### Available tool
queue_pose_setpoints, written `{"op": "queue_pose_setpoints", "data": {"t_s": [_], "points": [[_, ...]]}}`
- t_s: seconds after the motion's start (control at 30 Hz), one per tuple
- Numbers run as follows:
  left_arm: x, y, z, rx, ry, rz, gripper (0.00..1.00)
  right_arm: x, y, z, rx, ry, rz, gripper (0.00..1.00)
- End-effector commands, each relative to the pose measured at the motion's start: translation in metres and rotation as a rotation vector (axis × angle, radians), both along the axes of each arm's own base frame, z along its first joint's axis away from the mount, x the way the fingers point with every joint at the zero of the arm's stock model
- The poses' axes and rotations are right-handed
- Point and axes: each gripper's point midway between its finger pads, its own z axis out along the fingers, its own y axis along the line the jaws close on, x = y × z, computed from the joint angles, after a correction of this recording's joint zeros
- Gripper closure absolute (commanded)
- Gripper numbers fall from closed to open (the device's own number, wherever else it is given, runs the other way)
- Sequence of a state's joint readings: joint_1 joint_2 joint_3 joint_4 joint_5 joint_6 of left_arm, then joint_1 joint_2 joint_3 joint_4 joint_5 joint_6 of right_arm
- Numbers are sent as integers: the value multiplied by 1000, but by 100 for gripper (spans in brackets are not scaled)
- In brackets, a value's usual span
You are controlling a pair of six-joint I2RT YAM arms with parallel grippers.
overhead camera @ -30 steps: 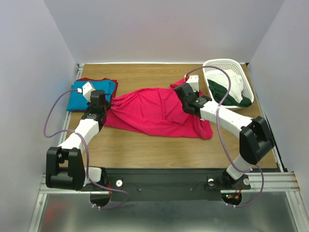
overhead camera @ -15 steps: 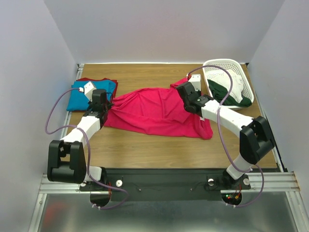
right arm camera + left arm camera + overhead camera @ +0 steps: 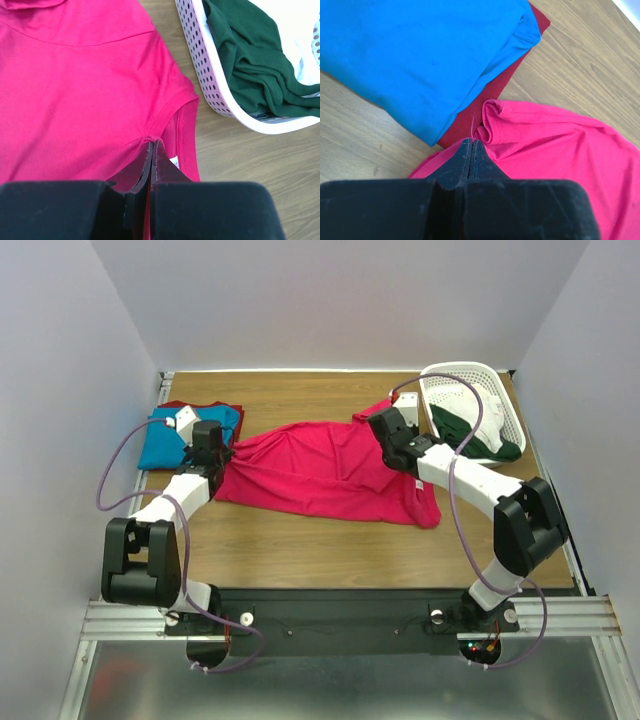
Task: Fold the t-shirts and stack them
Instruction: Fold the tshirt
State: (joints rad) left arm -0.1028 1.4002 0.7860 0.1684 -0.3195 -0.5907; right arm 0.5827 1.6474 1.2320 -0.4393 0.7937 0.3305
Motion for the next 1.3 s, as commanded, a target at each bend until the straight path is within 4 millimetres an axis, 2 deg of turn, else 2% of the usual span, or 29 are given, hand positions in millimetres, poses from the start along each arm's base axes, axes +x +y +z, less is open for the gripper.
{"op": "queue_pose_setpoints", "data": {"t_s": [0.0,0.13,0.2,0.23,0.27,0.3,0.33,0.37,0.4,0.43,0.47,0.5,0.57,0.63,0.67,0.73,0.77,0.8,0.83,0.93,1.03,1.07,1.27], "points": [[20,5,30,20,-88,18,100,19,-1,22,15,-81,-37,100],[22,8,37,32,-105,28,99,25,-2,24,16,-84,-41,99],[25,7,43,31,-121,26,88,29,-1,28,21,-94,-41,100],[26,7,48,33,-133,25,79,31,0,27,19,-92,-42,100],[27,7,53,33,-143,24,72,33,-1,28,16,-95,-43,92],[28,7,57,34,-154,25,50,36,0,31,18,-99,-43,78],[29,7,62,34,-166,23,38,39,0,31,14,-100,-44,36],[29,7,65,35,-170,28,22,41,-1,34,12,-108,-50,16],[29,7,68,36,-178,29,17,40,-2,36,11,-113,-54,3],[28,5,73,35,-189,26,14,40,-1,38,15,-116,-51,0],[26,5,73,41,-189,34,10,37,0,45,38,-128,-41,0],[25,2,74,43,-193,28,8,32,-1,42,46,-119,-33,0],[21,-15,74,49,-197,2,6,20,-2,51,99,-135,-14,0],[18,-33,70,50,-189,-34,5,8,3,45,155,-110,31,0],[15,-57,64,38,-181,-84,5,-5,1,35,177,-91,36,1],[12,-83,56,17,-168,-147,5,-19,2,15,207,-41,60,2],[10,-96,45,7,-147,-180,5,-33,-2,-5,213,2,51,2],[6,-120,37,-29,-139,-241,5,-38,-3,-13,230,18,49,5],[4,-131,31,-46,-130,-271,5,-44,-2,-18,256,35,55,8],[0,-157,-8,-84,-57,-344,5,-60,-9,-44,261,92,36,16],[-3,-166,-30,-109,-10,-375,4,-70,-12,-59,276,131,34,21],[-8,-166,-44,-113,19,-379,4,-71,-14,-59,287,127,28,23],[-17,-163,-67,-115,59,-379,3,-91,-30,-76,321,172,3,30]]}}
